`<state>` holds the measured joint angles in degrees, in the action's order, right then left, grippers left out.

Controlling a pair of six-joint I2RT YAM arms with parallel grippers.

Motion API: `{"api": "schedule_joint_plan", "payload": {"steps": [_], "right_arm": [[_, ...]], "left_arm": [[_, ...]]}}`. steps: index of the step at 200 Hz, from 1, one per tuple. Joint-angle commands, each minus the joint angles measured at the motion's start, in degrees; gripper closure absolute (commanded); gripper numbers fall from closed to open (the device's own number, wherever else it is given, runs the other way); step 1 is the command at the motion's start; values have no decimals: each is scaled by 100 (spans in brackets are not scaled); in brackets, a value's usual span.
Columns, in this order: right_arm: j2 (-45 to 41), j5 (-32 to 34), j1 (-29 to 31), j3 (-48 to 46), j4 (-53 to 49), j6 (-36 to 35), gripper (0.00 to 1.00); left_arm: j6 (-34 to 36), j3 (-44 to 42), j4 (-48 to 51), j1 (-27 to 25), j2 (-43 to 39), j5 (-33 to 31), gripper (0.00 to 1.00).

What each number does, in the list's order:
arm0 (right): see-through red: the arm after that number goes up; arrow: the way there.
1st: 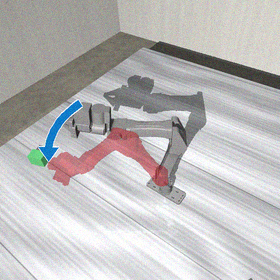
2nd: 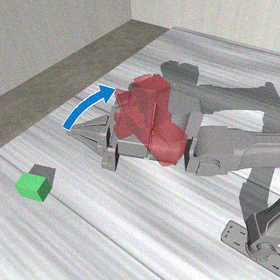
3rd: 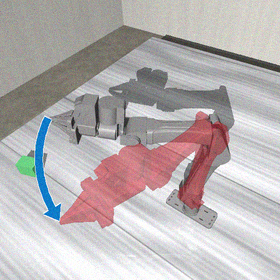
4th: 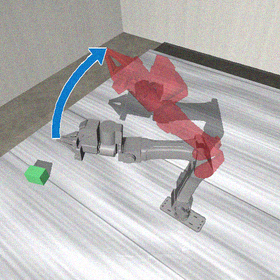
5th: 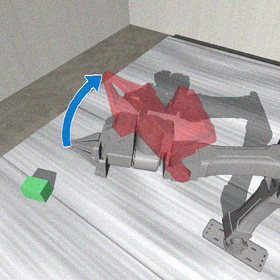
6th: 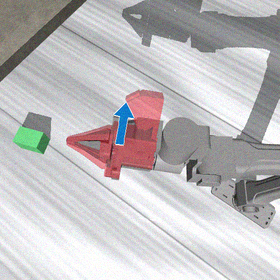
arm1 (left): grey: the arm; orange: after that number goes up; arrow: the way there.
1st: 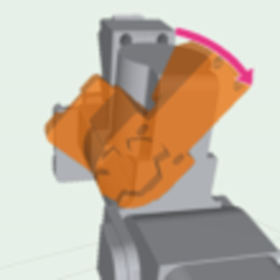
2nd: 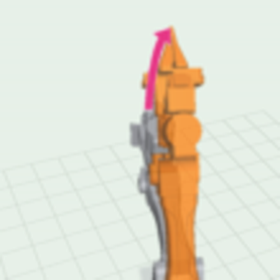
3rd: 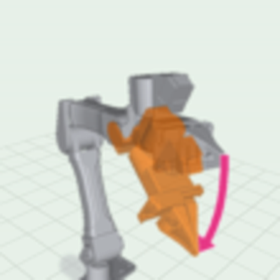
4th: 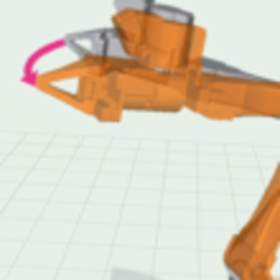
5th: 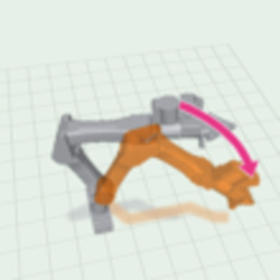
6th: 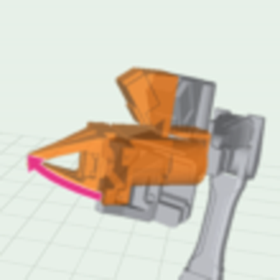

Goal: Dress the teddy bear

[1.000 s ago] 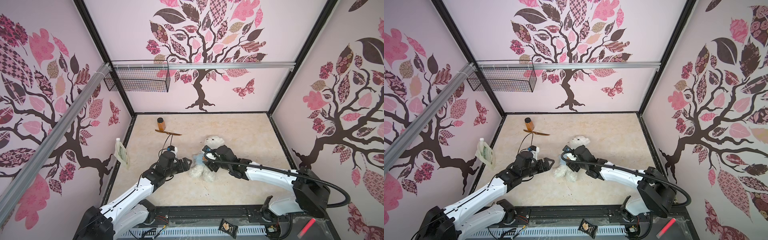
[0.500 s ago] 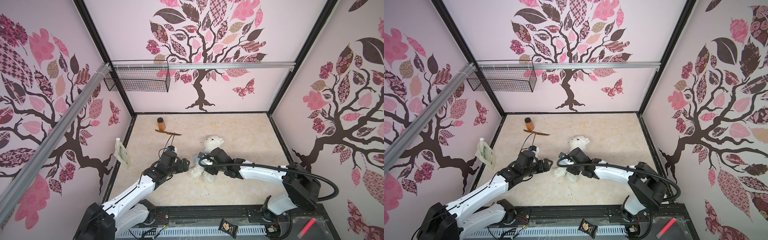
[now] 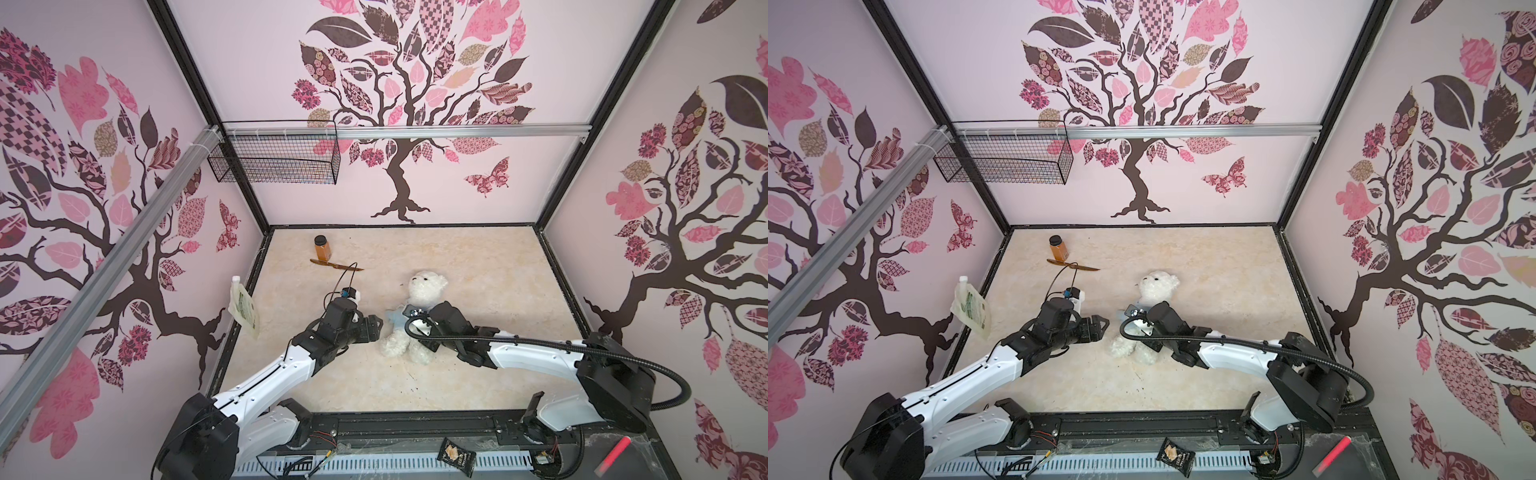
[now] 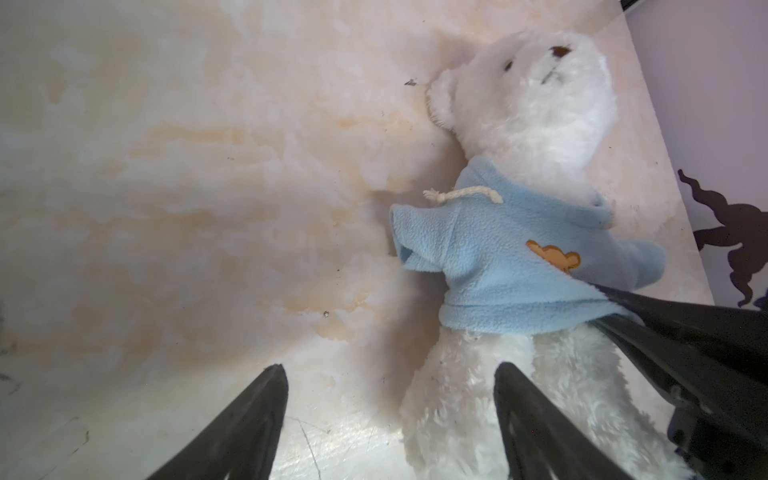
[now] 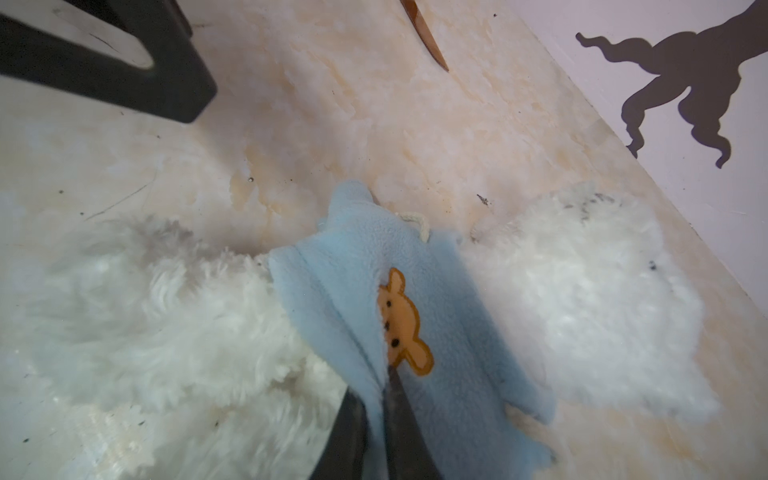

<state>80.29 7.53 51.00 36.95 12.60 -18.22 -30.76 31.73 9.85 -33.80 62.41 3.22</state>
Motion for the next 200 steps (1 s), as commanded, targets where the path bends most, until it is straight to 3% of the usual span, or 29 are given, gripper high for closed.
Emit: {"api": "schedule_joint_plan", "payload": {"steps": [1,35,57,83,162,200], "right_arm": [[-444,-454,-82,-42,365,673,93],[-852,-1370,-465,-233,662,1657,97],[-986,-1955,-741,-288,816,2135,97],[-1006,-2183,-754,-245,717,2167,97],[-1060,-2612,-753,-639,1457,2365,97],[-1023,-2892,-756,-850,2048,2628,98]], "left_arm": [[1127,94,-1003,-470,-117,-256,18],[2689,150,-1265,-1266,122,-1041,13],[3091,267,-1395,-1424,414,-993,11],[3276,453,-1513,-1482,778,-970,10],[2611,730,-2017,-1397,1652,-1104,7],[1601,699,-2534,-1073,1997,-915,11]]}}
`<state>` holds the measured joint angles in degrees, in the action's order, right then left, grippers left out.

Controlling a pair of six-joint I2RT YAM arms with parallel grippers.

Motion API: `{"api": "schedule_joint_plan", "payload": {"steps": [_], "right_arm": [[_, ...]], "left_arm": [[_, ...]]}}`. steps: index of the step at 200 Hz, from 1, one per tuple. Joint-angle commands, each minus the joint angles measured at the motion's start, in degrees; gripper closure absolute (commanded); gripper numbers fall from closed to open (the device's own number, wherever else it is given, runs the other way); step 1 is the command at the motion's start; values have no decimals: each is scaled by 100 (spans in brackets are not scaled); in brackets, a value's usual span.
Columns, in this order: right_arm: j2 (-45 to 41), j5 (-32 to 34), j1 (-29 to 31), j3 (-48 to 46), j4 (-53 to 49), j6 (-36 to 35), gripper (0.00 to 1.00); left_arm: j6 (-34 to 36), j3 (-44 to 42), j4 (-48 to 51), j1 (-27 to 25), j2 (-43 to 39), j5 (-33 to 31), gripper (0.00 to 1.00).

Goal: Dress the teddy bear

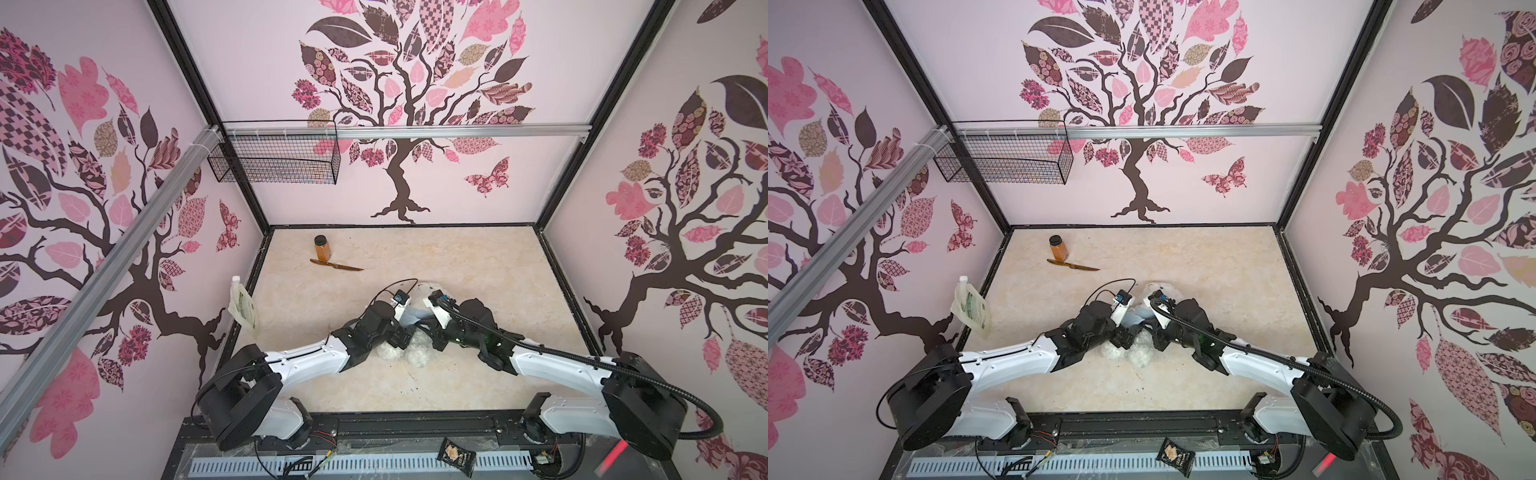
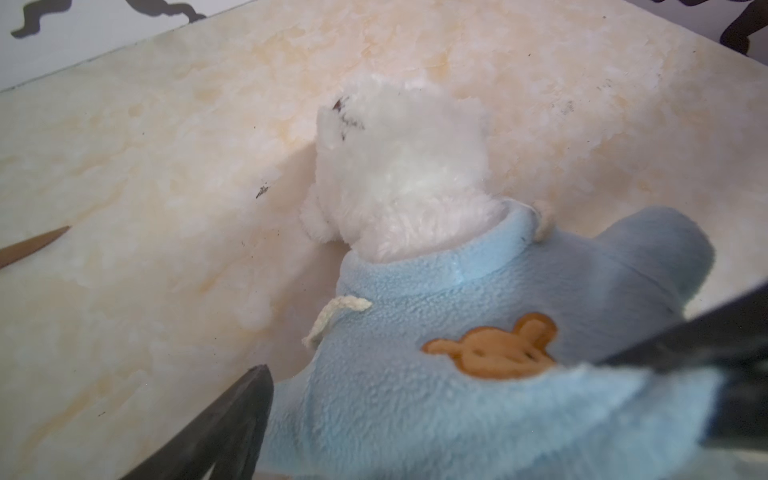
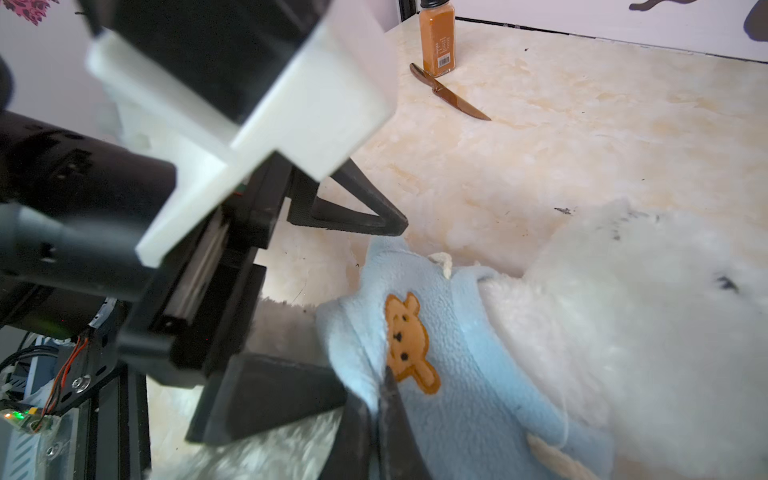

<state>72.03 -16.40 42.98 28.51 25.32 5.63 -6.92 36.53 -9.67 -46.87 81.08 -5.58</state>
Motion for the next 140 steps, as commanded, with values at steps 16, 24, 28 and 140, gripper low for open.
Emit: {"api": "schedule_joint_plan", "payload": {"steps": [16,24,28,140], "right_arm": [[-207,-606,44,-145,1043,337,99],[-216,-660,49,-223,1186,373,100],[-216,-690,52,-265,1246,377,100],[56,-930,44,-1155,2186,738,100]], "left_arm": [[-1285,93,-912,405,180,42,15],[-1510,36,-1062,485,203,35,17],[-1606,14,-1138,522,211,37,18],[-3720,-56,-1727,1213,535,-558,41]]}}
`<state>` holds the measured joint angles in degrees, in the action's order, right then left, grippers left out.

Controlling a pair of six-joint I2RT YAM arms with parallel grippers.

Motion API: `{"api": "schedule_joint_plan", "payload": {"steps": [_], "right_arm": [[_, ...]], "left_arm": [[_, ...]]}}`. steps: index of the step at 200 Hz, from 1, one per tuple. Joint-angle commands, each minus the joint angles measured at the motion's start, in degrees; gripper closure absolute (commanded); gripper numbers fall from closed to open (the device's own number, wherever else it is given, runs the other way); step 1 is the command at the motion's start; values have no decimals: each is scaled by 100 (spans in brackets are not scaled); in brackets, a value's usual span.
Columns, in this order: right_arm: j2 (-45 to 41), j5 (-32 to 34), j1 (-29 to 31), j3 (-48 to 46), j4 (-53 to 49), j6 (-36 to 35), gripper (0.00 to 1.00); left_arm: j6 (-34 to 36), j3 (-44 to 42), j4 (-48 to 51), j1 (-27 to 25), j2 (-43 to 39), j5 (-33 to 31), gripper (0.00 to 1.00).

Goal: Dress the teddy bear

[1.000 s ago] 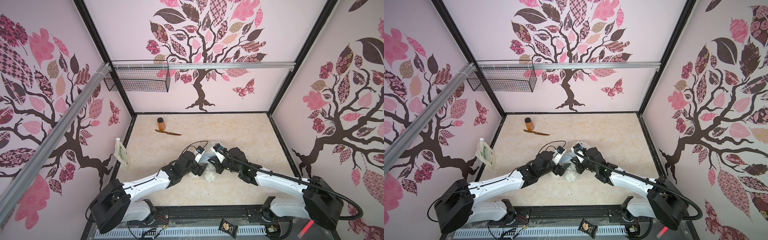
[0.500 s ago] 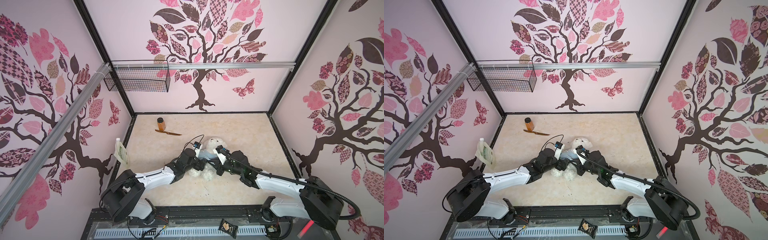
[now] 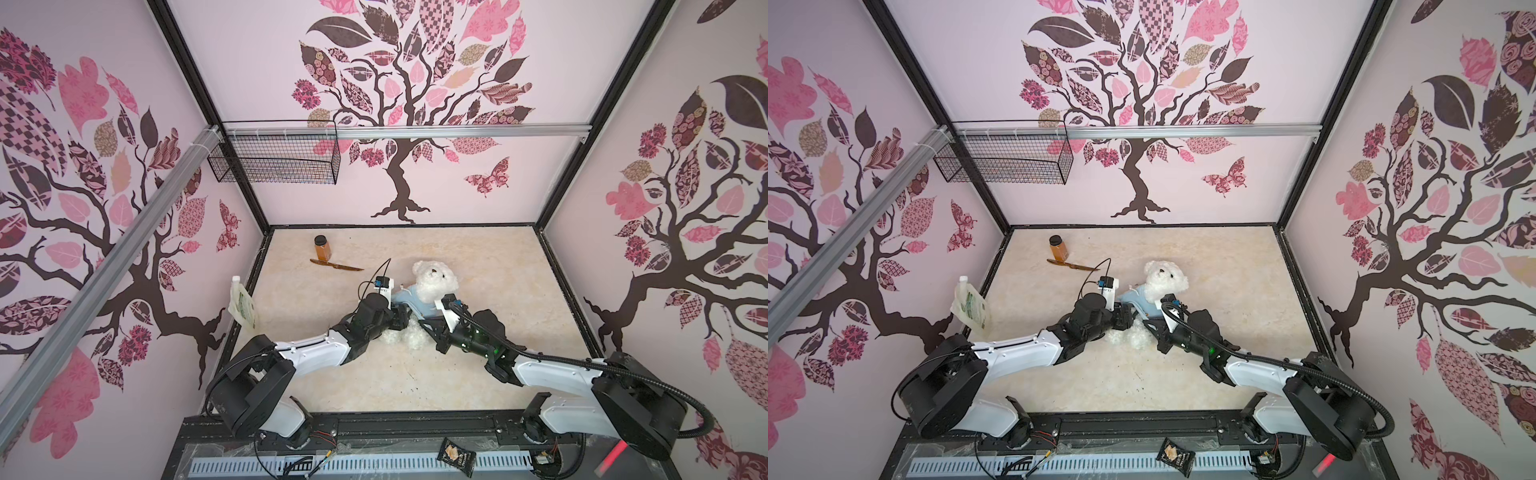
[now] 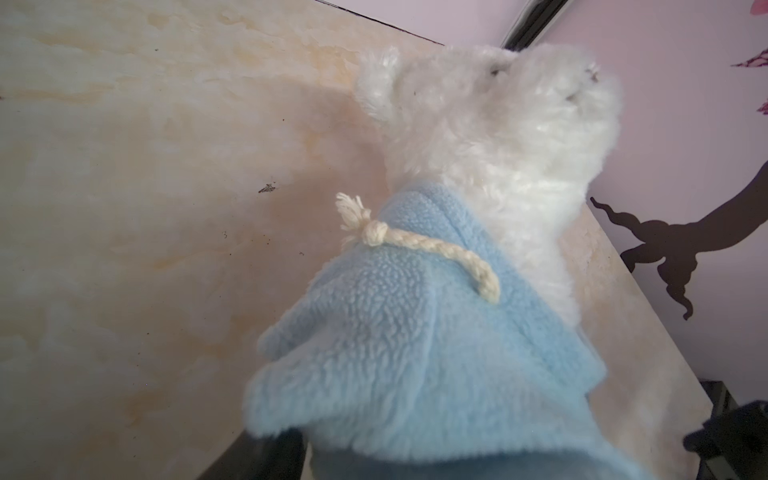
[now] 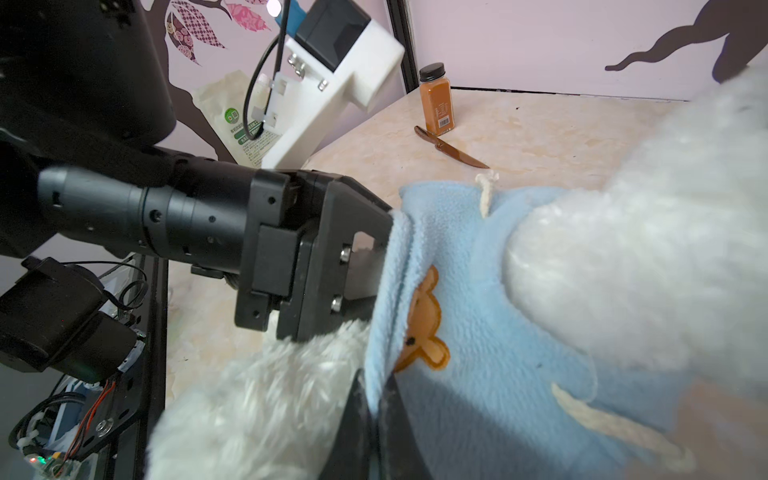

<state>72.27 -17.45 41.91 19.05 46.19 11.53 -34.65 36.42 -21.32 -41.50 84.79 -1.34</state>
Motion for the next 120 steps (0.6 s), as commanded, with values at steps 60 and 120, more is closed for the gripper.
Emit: {"api": "schedule_joint_plan", "payload": {"steps": [60,120], "right_arm": [[26,-675,153,-566,175,192,100],[11,-127,160,-814,185,79,100]], "left_arm": [[-2267,-347,-709,1099,430,-894,48],[-3095,-613,-598,1246,610,-595,47]]}}
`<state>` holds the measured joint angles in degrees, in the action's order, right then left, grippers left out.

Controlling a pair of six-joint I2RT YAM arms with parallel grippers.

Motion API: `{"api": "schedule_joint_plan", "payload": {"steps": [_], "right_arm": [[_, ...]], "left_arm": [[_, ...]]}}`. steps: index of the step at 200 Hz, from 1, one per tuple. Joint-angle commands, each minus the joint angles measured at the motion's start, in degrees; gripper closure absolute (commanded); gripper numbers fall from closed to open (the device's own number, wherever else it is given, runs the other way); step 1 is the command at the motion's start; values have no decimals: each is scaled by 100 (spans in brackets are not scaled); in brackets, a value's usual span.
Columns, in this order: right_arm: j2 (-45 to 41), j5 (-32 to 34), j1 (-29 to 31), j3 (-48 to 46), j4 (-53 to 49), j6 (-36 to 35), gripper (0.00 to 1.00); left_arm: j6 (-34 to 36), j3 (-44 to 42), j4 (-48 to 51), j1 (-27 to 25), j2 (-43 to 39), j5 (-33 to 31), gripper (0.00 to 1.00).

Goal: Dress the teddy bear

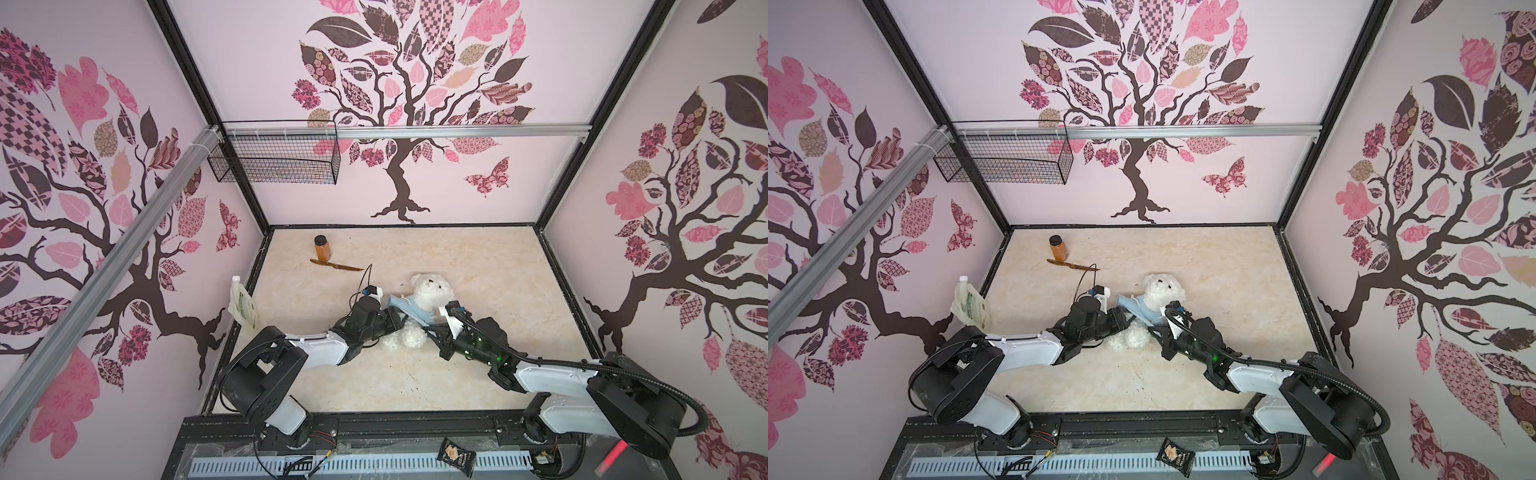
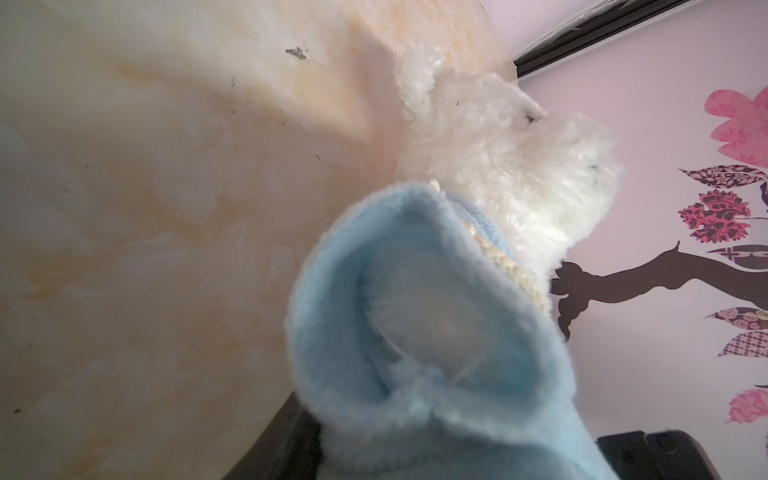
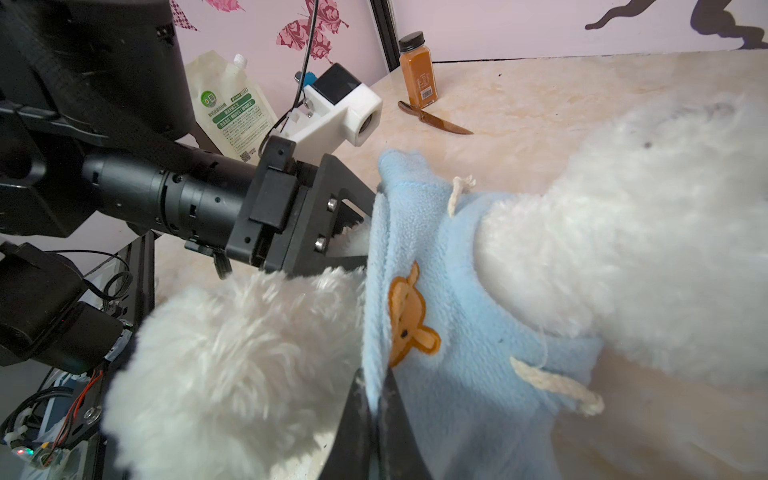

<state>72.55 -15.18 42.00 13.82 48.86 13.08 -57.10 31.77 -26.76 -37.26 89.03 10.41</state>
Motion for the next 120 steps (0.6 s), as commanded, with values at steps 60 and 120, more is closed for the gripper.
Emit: {"api": "schedule_joint_plan", "payload": {"steps": [60,120], "right_arm": [[-75,683,130,-3,-722,-164,100],[157,749,92,362,-1273,-527,99]], "left_arm": [[1225,-233,672,-60,-487,-1050,19],[2455,-904,1061,-159,-1790,-354,4]]}}
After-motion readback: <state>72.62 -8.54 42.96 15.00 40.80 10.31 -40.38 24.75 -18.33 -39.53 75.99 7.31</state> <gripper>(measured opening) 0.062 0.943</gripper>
